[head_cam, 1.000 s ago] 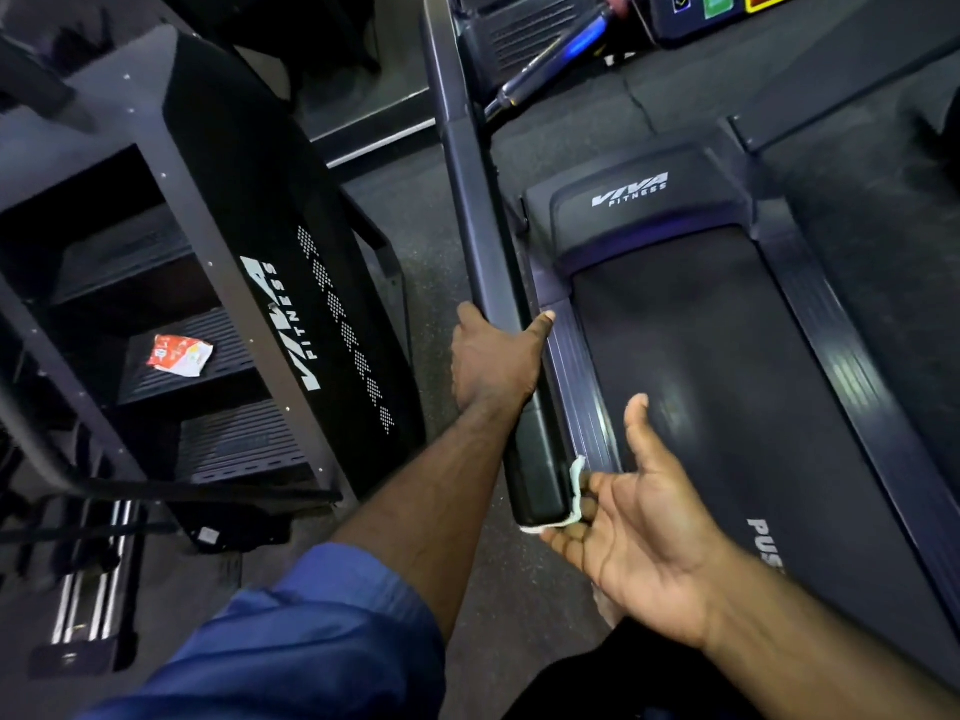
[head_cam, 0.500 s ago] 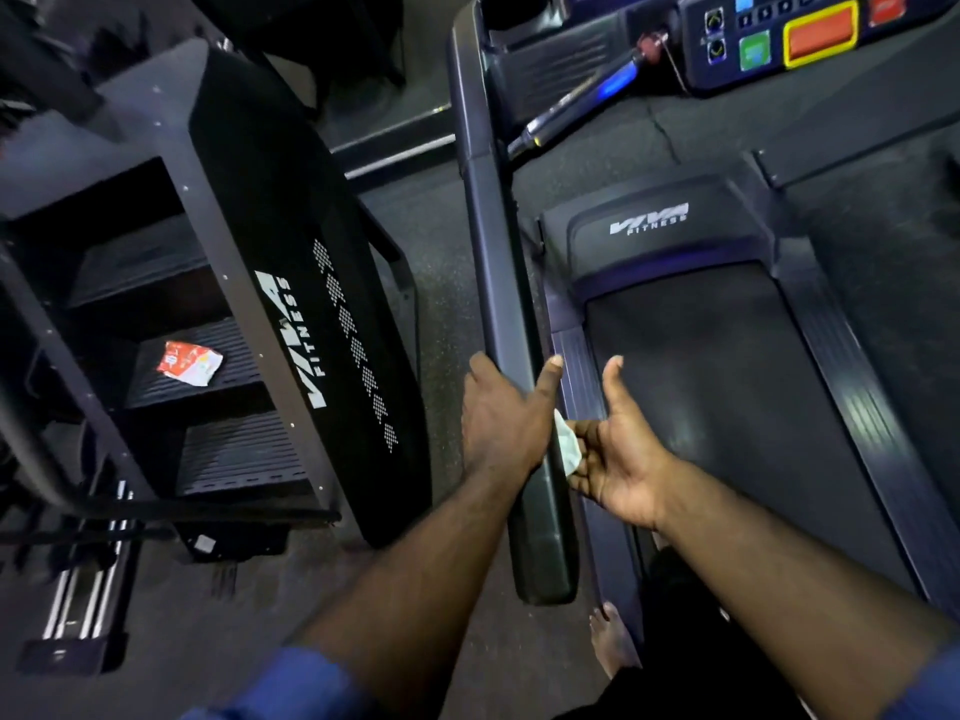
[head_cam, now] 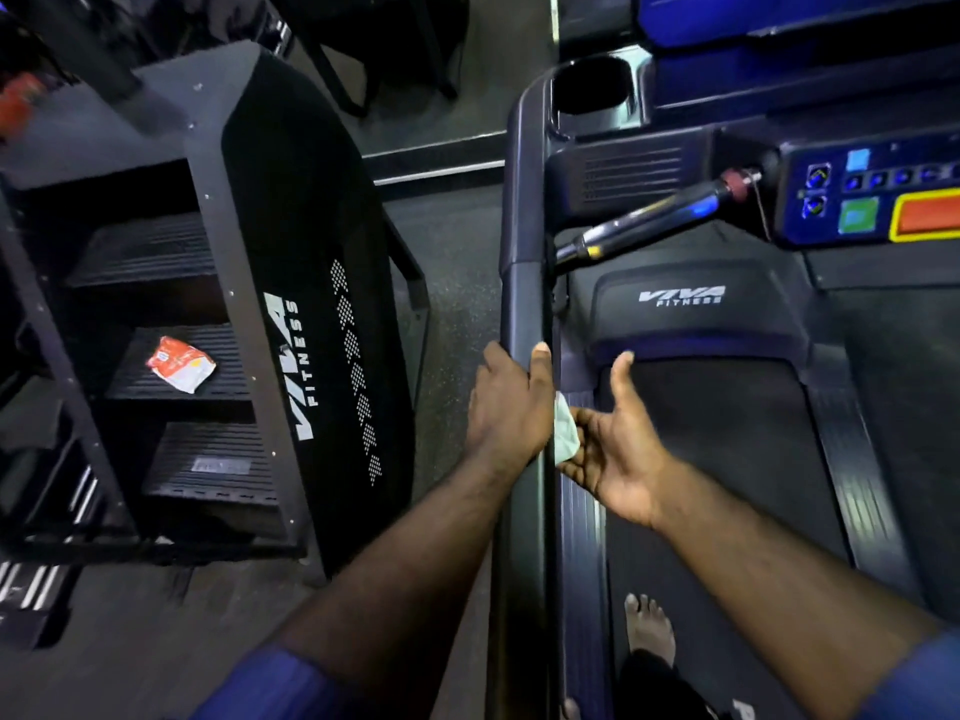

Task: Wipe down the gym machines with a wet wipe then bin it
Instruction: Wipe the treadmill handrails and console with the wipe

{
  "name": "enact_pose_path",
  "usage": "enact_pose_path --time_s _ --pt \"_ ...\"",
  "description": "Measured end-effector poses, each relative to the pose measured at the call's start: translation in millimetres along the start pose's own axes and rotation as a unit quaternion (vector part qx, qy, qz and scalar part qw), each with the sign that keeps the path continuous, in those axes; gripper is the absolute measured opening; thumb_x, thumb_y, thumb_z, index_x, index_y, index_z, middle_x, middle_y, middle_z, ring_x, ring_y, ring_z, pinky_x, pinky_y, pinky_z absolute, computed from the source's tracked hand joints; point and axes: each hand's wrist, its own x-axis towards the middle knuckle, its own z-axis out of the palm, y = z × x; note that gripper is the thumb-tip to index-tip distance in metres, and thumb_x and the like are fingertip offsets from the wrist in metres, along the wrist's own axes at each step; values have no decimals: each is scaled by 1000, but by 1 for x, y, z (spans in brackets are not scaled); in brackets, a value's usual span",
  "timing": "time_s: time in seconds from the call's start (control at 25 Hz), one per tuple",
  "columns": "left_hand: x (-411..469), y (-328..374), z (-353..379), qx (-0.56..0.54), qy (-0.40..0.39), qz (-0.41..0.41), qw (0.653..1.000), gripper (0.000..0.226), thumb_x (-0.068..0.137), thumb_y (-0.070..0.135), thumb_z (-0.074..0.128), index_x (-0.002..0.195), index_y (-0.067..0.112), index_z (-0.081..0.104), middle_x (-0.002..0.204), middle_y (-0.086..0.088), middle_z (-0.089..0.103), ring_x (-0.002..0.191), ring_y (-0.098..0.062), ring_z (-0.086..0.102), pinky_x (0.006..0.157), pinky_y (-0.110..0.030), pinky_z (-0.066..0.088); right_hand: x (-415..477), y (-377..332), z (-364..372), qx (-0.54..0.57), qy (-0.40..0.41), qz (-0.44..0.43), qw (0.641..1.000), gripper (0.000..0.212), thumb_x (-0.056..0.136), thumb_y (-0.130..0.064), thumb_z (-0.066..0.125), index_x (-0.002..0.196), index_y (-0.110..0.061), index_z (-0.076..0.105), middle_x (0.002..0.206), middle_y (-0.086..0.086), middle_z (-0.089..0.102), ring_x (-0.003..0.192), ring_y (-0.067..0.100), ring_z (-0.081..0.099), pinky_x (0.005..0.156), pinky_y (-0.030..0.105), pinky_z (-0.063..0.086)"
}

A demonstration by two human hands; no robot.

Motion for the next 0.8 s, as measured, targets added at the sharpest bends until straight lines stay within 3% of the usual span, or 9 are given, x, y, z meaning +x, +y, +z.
enact_pose_path --time_s 0.08,0.2,0.28,0.36,0.44,0.52,0.6,0.68,0.8 --pt "17 8 2 0 6 -3 1000 64 104 67 32 139 13 40 132 -17 60 119 -38 60 93 -45 49 11 -13 -2 0 -21 22 1000 120 69 -103 28 120 -5 75 94 6 74 73 12 68 69 24 54" --pt "17 12 5 23 19 -13 999 70 103 69 31 148 15 34 133 -21 61 122 -42 59 99 -50 48 37 -53 10 11 -29 30 999 114 64 -105 32 103 -8 77 93 8 73 73 17 68 69 28 53" --pt "16 11 3 33 22 -17 999 70 103 69 32 149 16 33 134 -22 60 124 -44 57 100 -50 45 54 -87 27 34 -47 21 998 116 61 -105 36 112 -8 75 98 8 74 76 20 70 73 32 56" --pt "20 8 3 24 18 -29 999 71 101 73 30 146 18 34 133 -21 60 123 -43 57 100 -52 47 70 -96 31 75 -28 10 997 106 70 -101 37 117 -11 70 95 6 71 77 19 68 74 31 57" --pt "20 11 5 14 9 -29 999 74 100 76 28 147 19 33 136 -19 59 125 -41 57 102 -53 47 68 -83 18 71 19 -3 997 66 96 -75 43 106 -15 69 86 2 71 72 14 67 65 26 55" --pt "21 9 2 11 6 -22 1000 79 99 77 29 153 21 30 142 -18 56 130 -40 55 106 -54 46 56 -62 8 31 50 -7 998 25 107 -32 54 107 -13 71 91 4 75 75 13 69 64 23 55" --pt "25 9 2 4 9 -17 1000 80 100 76 30 157 22 26 147 -19 53 132 -40 53 107 -53 45 48 -58 -3 -27 42 -31 998 21 106 -5 51 110 -10 71 96 7 75 78 14 68 70 23 53" --pt "26 6 5 6 18 7 1000 78 101 73 32 161 23 21 153 -17 47 137 -38 49 109 -52 43 37 -64 -6 -52 36 -64 996 23 106 1 48 111 -8 69 101 10 76 82 15 71 75 24 55" --pt "24 6 5 30 49 90 994 75 103 66 36 164 28 14 166 -6 27 146 -31 37 112 -53 42 16 -75 -17 -88 65 -111 988 19 107 -7 53 116 -8 69 105 8 78 92 17 73 84 28 56"
